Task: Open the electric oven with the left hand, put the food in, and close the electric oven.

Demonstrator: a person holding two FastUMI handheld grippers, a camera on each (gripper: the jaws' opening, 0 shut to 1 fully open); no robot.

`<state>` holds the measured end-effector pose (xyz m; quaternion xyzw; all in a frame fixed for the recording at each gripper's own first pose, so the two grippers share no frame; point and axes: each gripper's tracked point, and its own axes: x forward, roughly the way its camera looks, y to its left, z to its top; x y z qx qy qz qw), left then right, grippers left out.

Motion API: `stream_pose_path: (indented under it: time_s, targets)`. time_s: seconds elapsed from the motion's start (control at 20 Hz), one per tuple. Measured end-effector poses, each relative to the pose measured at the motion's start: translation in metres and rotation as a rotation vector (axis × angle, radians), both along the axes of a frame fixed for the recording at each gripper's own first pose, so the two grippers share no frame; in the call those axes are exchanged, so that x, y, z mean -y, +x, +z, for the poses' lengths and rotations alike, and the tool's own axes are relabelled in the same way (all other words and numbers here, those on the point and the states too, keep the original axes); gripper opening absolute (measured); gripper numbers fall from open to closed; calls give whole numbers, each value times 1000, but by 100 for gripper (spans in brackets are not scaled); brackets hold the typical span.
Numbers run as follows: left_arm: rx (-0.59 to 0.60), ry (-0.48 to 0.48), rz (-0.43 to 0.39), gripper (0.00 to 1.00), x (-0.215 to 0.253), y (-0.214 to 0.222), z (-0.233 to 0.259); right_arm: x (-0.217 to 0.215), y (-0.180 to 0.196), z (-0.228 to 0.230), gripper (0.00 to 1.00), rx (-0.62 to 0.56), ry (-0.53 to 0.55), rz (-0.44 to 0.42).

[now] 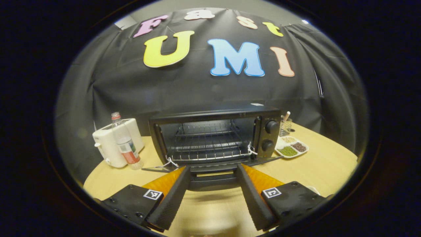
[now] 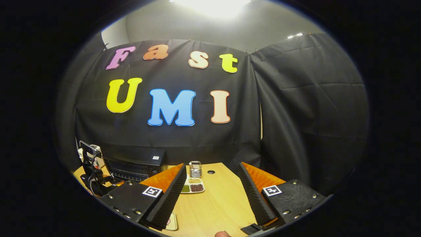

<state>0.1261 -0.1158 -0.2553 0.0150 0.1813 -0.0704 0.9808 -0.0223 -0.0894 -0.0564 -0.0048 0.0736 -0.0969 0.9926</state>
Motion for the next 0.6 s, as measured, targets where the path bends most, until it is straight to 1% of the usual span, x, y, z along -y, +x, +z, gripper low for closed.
stream_pose_path:
  time_s: [0.1, 0.15, 0.35, 0.4, 0.55, 0.6]
  targets:
    - [-28, 6, -1, 95, 1, -8, -15, 0, 0, -1, 95, -4, 5, 8]
    - [-49, 2, 0, 99, 0, -12, -23, -1, 0, -2, 95, -5, 9, 13]
    - [-144, -33, 15, 99, 0, -28, -57, -5, -1, -8, 95, -20, 14, 39]
    - [-153, -34, 19, 95, -1, -30, -60, -7, -1, -10, 96, -22, 11, 46]
    - [-158, -29, 15, 95, 0, -38, -61, -14, 1, -15, 96, -37, 15, 76]
    - [-148, -25, 14, 92, -2, -40, -55, -19, 1, -18, 95, -43, 16, 94]
